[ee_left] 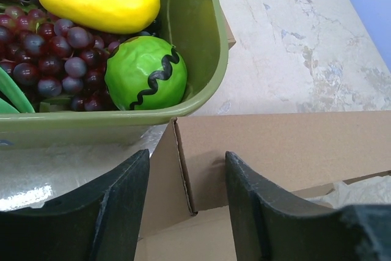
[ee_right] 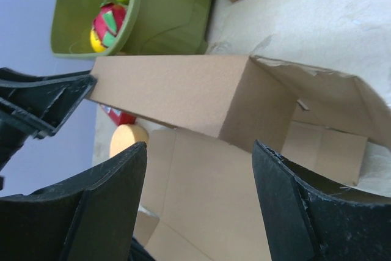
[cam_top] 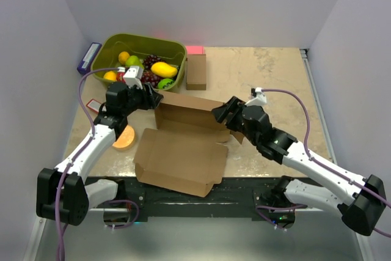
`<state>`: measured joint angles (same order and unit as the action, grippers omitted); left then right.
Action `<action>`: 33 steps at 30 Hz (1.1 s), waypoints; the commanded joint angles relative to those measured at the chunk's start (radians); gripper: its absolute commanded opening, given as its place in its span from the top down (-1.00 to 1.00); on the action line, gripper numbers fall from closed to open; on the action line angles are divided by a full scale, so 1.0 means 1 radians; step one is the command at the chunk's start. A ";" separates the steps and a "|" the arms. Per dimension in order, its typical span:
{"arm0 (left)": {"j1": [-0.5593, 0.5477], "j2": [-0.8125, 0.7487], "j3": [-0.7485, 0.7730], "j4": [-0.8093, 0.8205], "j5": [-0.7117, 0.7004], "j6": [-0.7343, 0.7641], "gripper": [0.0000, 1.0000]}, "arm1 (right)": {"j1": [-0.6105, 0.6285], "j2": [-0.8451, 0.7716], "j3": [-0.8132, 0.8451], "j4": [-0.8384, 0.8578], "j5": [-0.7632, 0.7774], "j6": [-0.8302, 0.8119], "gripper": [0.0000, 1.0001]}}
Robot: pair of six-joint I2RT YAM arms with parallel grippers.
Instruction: Fold the paper box
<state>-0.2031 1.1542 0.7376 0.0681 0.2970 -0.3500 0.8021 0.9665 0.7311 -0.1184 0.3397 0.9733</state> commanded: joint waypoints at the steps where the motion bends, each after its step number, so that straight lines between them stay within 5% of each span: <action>1: 0.008 0.009 0.000 0.016 0.004 0.003 -0.04 | -0.024 0.032 0.044 -0.047 0.073 -0.036 -0.44; 25: 0.008 0.021 0.000 0.016 0.004 0.000 0.10 | -0.090 0.144 -0.076 0.374 -0.153 0.111 -0.22; 33: 0.008 0.022 0.000 0.016 0.008 0.000 0.12 | -0.090 0.202 -0.121 0.523 -0.133 0.209 0.13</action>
<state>-0.2031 1.1641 0.7376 0.0910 0.3023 -0.3538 0.7120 1.1458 0.6250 0.2584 0.2131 1.1072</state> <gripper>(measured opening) 0.445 0.489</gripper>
